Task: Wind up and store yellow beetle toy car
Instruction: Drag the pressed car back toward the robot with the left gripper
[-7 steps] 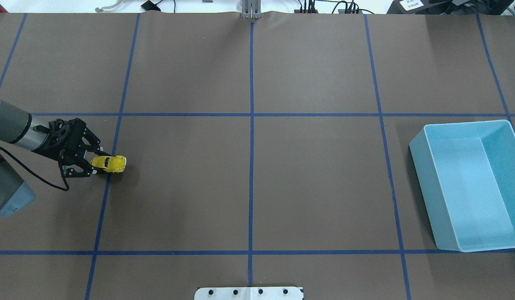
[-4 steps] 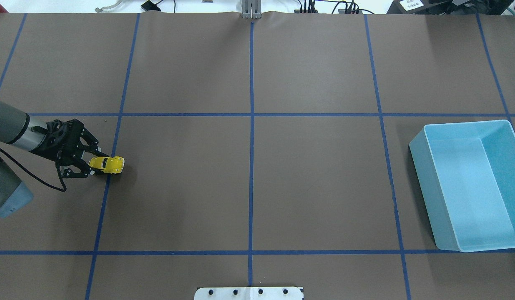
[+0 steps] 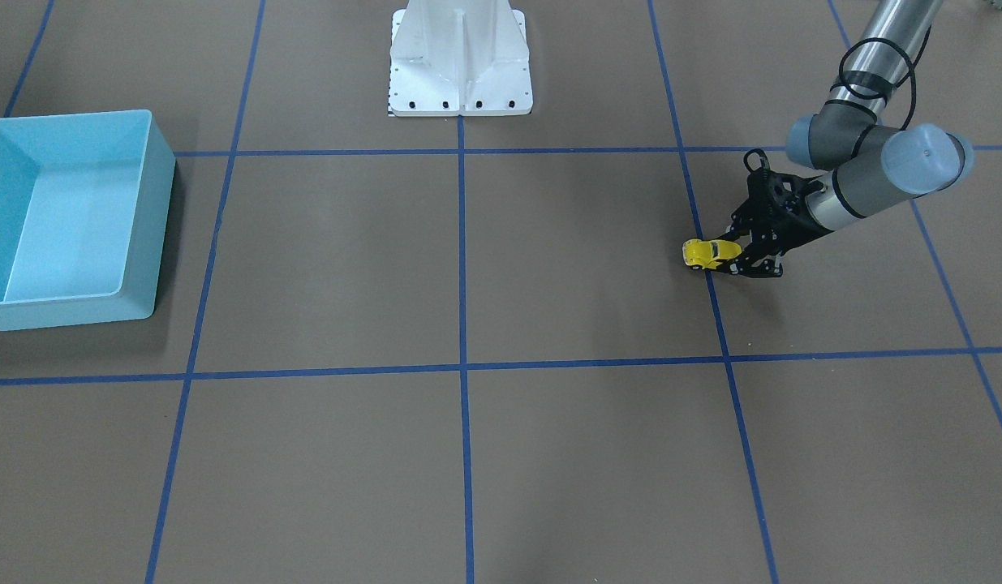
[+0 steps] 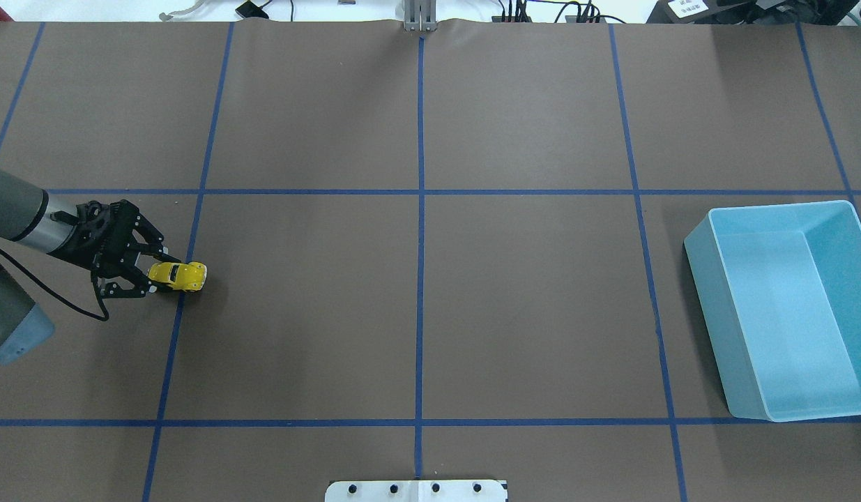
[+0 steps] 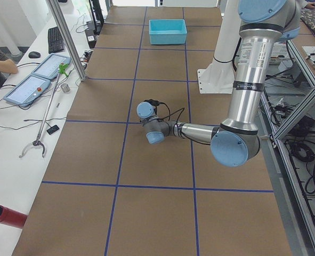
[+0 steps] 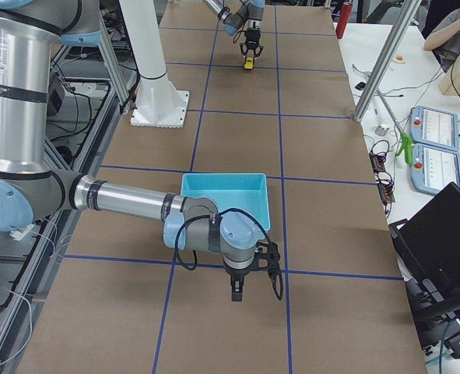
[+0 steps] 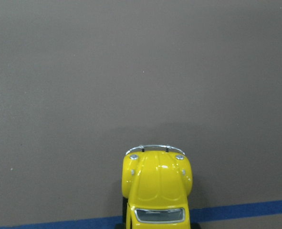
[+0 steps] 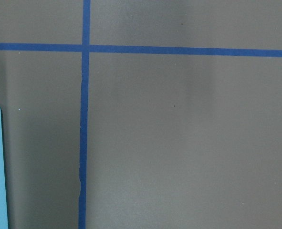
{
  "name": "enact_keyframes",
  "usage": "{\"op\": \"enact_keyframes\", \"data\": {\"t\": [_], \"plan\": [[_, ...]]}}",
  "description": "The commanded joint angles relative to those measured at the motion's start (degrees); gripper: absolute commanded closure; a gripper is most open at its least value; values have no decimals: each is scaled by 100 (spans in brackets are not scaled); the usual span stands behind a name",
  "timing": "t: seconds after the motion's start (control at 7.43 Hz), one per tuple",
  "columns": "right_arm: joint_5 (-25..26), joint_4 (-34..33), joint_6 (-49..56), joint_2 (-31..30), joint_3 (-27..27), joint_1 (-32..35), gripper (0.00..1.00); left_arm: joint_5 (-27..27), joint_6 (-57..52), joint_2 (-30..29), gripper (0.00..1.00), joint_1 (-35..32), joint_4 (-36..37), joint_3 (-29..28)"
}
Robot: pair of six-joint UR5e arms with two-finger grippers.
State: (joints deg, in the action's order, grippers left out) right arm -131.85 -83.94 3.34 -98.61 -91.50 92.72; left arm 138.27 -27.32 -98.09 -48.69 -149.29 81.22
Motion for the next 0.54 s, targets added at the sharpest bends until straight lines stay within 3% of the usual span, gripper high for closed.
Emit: {"op": "enact_keyframes", "data": {"t": [0.0, 0.4], "plan": [[-7, 0, 0, 0, 0, 0, 0, 7, -142, 9, 100, -61, 22, -72], [-7, 0, 0, -9, -8, 0, 0, 121, -159, 131, 100, -202, 22, -80]]}}
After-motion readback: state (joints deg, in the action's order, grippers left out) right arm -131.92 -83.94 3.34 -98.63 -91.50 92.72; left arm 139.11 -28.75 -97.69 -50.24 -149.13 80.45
